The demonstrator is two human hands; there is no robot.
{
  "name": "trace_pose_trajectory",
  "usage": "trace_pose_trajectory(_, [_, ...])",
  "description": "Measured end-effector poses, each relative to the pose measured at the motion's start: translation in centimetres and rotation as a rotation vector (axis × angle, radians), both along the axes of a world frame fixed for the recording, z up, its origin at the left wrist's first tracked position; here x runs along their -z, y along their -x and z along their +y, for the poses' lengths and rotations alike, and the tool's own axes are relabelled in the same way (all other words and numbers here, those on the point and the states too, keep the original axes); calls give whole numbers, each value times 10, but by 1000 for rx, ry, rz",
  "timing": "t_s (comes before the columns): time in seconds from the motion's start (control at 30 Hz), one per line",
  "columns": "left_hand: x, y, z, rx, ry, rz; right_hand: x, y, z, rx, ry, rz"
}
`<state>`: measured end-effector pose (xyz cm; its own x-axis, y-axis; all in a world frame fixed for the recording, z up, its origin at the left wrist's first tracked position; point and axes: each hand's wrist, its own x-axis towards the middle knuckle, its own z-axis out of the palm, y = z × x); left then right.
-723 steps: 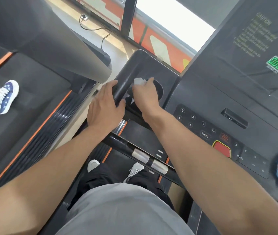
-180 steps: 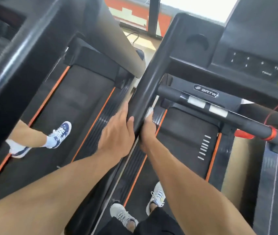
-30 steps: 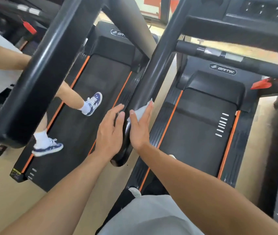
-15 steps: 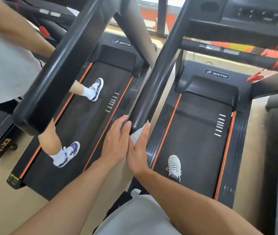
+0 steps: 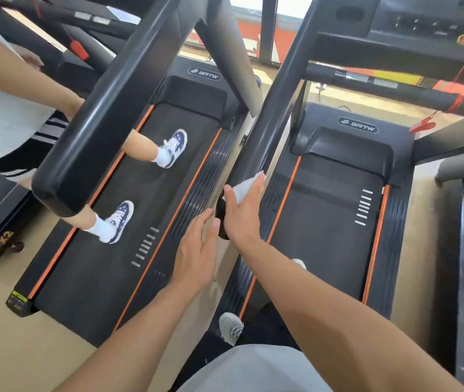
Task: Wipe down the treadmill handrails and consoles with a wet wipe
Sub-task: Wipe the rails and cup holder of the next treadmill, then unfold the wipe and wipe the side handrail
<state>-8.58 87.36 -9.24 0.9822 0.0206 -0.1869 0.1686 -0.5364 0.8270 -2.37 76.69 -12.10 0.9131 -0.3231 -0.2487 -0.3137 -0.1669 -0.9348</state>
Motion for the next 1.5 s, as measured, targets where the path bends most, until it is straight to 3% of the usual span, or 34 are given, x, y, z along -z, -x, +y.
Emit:
trace_pose_trajectory(0.1, [7, 11, -3, -64, 62, 31, 9, 19, -8, -181, 247, -250])
trace_pose_trajectory(0.2, [22, 29, -4, -203, 169, 210, 24, 46, -23, -474, 602, -453])
trace_pose_trajectory(0.3, [47, 54, -1, -197, 190, 395, 15, 64, -36, -649, 585, -417])
trace_pose_trajectory(0.4, [49, 76, -20, -218, 333, 522, -5, 95, -58, -695, 375, -173])
trace_pose_trajectory(0.47, [46, 90, -40, -150, 398, 551, -17, 120, -79, -568, 210, 2])
trace_pose_trajectory(0.57, [42, 109, -79, 17, 440, 574, -24, 159, -117, -320, 1, 112])
trace_pose_trajectory(0.77, [18, 158, -165, 333, 403, 548, -40, 253, -189, 56, -274, 80])
trace_pose_trajectory(1.0, [-3, 224, -244, 443, 282, 330, -41, 360, -251, 493, -343, 27])
trace_pose_trajectory(1.5, [-1, 297, -388, 1046, 208, 490, -40, 518, -321, 1207, -590, 6])
